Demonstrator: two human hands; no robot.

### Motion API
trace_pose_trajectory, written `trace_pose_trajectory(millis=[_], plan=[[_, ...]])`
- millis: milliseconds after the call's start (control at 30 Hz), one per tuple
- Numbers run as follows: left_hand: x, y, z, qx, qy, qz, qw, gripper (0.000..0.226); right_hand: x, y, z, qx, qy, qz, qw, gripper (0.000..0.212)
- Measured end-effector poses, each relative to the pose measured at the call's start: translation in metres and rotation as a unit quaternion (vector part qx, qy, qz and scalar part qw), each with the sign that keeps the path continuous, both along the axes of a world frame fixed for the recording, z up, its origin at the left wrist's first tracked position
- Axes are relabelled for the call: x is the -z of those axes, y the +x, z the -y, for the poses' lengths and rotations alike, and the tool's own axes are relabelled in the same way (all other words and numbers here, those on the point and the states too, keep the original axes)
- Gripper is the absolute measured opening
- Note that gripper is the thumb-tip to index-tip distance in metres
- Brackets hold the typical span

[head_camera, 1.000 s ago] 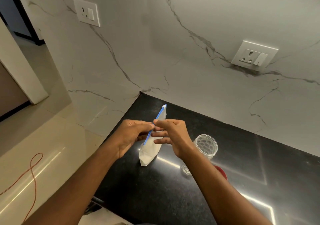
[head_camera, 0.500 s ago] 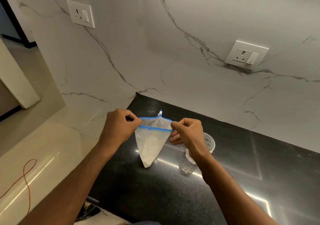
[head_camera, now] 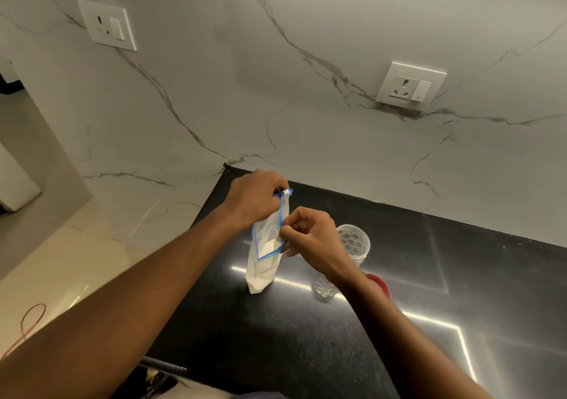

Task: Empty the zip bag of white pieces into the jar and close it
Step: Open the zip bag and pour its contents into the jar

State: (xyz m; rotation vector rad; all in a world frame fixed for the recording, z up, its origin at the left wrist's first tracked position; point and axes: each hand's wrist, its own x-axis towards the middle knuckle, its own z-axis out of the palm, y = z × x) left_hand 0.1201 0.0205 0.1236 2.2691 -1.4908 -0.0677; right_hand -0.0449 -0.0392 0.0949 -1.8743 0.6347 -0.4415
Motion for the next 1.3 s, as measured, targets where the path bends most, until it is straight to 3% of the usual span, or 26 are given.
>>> trace_pose_trajectory(millis=[167,300,533,633,733,833,1033,1300], plan=[[-0.022,0.001,0.006,0.015,-0.072,-0.020,0.997,0.017,-0.011,-0.019,0.011,0.014,0.074,0.073,0.995,0.016],[-0.063,-0.007,0.021,0.043,-0.139,-0.012,0.989,0.018,-0.018,-0.039,0.025,0.091,0.054,0.133,0.985,0.014],[-0.128,-0.031,0.077,0.139,-0.244,-0.004,0.960,0.018,-0.029,-0.058,0.090,0.232,0.012,0.105,0.967,0.031],[-0.149,-0.052,0.104,0.166,-0.262,-0.022,0.951,0.017,-0.026,-0.065,0.118,0.268,0.119,0.106,0.950,0.041],[-0.156,-0.076,0.127,0.177,-0.258,-0.038,0.949,0.015,-0.016,-0.077,0.135,0.251,0.259,0.164,0.918,0.051],[-0.148,-0.099,0.148,0.180,-0.254,-0.048,0.949,0.015,-0.005,-0.092,0.151,0.218,0.334,0.226,0.889,0.061],[-0.114,-0.122,0.175,0.173,-0.243,-0.126,0.946,0.015,0.006,-0.126,0.187,0.282,0.356,0.271,0.849,0.047],[-0.078,-0.127,0.170,0.139,-0.249,-0.209,0.935,0.022,0.015,-0.175,0.218,0.283,0.309,0.263,0.869,0.031]])
